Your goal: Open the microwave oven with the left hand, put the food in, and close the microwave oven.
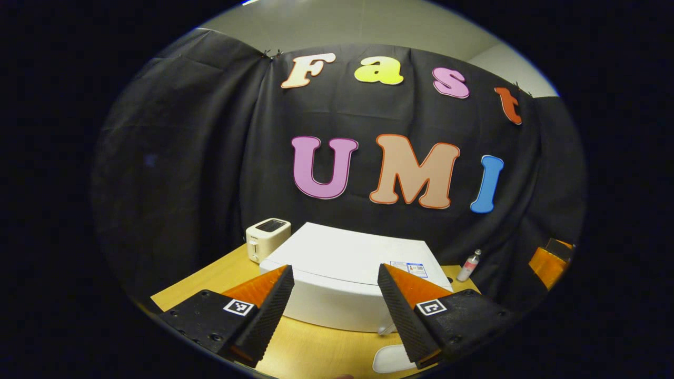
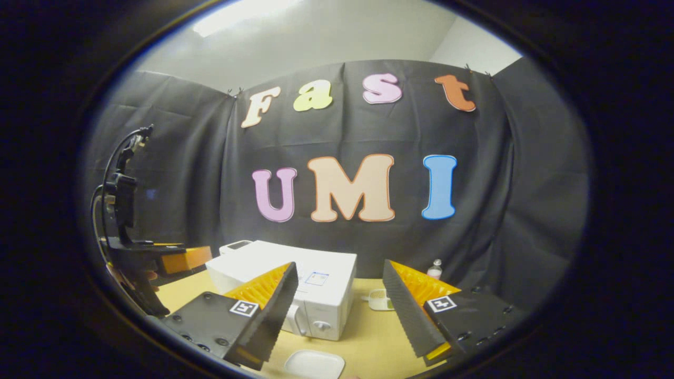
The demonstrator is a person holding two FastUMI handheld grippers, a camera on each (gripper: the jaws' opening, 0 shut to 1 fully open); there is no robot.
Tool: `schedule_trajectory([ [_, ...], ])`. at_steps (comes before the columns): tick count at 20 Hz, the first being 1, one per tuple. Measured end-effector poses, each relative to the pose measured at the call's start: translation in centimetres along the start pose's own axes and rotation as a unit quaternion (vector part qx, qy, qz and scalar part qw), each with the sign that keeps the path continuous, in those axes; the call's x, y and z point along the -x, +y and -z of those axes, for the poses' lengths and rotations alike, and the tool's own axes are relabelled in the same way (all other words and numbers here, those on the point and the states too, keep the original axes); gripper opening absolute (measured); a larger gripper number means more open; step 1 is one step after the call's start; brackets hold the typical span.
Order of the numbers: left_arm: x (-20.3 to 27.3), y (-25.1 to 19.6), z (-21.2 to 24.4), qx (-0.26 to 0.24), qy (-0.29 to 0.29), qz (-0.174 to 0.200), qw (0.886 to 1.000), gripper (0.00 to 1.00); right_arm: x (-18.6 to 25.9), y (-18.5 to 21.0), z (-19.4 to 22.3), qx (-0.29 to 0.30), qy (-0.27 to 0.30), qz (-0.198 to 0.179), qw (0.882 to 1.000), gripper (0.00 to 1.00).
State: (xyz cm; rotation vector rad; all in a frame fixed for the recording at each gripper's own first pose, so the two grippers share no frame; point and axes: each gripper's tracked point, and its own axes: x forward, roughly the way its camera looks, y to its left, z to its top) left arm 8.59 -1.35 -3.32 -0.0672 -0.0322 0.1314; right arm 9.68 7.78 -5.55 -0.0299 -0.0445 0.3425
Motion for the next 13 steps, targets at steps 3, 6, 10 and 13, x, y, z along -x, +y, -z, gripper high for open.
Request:
schedule_trajectory([
  [3,0.7,-0.6,-1.1,0.023,-0.028,0.011,0.999,0.96,0.0,-0.8,-0.2,-0.002,0.000,0.004,1.000,0.91],
  [6,1.3,-1.2,-2.0,0.034,-0.052,0.027,0.998,0.96,0.1,-1.5,-0.3,-0.006,0.000,0.007,1.000,0.92],
  [10,1.9,-1.4,-3.1,-0.001,-0.079,0.024,0.997,0.96,0.4,-1.9,-0.2,-0.002,0.002,0.007,1.000,0.92],
  [13,2.2,-2.4,-3.0,-0.009,-0.078,0.031,0.996,0.96,0.6,-2.1,-0.1,-0.004,0.004,0.006,1.000,0.92],
])
